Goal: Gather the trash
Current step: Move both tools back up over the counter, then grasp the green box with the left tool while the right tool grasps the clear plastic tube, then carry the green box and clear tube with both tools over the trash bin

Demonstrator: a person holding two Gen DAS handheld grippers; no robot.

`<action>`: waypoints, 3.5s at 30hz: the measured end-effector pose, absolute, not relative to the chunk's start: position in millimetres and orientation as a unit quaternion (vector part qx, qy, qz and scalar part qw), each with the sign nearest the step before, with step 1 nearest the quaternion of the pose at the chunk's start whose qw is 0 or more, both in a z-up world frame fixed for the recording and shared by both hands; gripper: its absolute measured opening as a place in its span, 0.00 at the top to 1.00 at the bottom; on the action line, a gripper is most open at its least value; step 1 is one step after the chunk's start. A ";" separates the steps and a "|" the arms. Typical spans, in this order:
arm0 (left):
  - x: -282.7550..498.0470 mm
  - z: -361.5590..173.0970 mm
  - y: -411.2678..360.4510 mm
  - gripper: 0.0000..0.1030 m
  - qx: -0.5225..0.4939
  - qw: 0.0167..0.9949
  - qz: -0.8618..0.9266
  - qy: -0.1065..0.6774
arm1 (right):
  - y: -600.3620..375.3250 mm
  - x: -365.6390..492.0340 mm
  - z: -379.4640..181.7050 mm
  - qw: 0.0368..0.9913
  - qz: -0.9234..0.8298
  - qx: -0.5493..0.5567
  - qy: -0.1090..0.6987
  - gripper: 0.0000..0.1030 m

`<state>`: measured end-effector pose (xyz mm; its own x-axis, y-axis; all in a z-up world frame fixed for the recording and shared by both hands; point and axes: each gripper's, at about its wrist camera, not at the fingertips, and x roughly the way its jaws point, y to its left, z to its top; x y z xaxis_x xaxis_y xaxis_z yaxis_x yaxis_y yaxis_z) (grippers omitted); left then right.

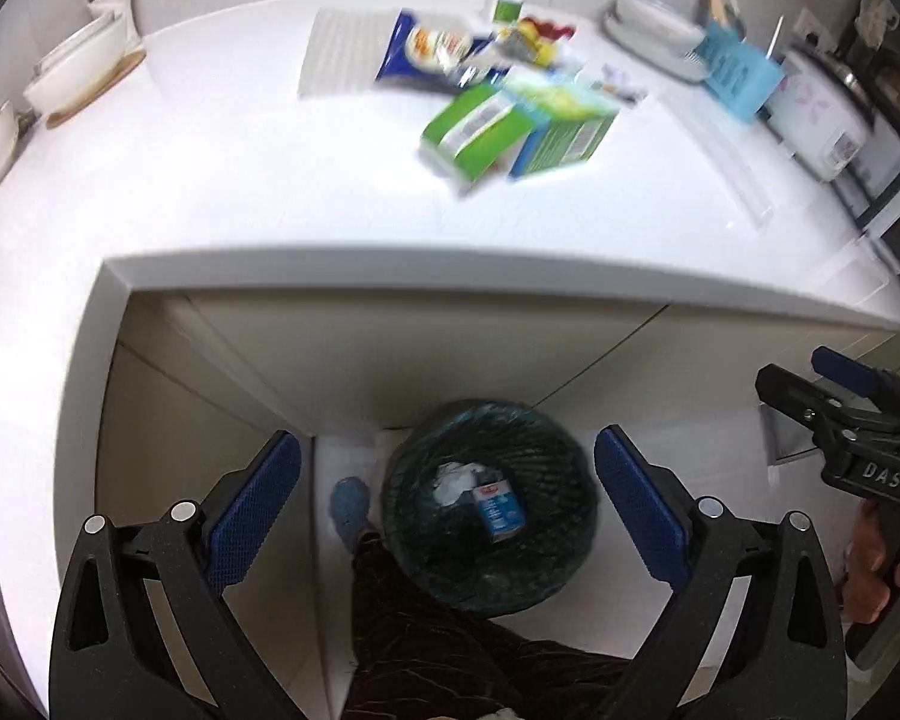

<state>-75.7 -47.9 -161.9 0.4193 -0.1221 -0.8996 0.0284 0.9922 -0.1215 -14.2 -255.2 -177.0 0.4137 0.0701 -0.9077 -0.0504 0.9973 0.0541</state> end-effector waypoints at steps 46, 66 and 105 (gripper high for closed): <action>121.4 -101.2 -95.6 0.06 0.051 0.832 -0.144 0.534 | -340.6 187.6 -145.8 0.830 -0.038 0.029 0.556 0.10; 123.3 -147.8 -112.4 0.26 0.099 0.788 -0.201 0.573 | -345.7 214.7 -201.4 0.781 -0.051 0.060 0.619 0.40; 75.2 -83.3 -80.1 0.47 0.006 0.845 -0.087 0.527 | -300.6 150.2 -115.0 0.843 -0.019 0.072 0.532 0.76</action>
<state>75.2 -80.1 -83.3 0.4295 -0.1412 -0.8920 0.1537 0.9847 -0.0819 150.2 -300.6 -115.0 0.4324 0.0445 -0.9006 0.1080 0.9890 0.1007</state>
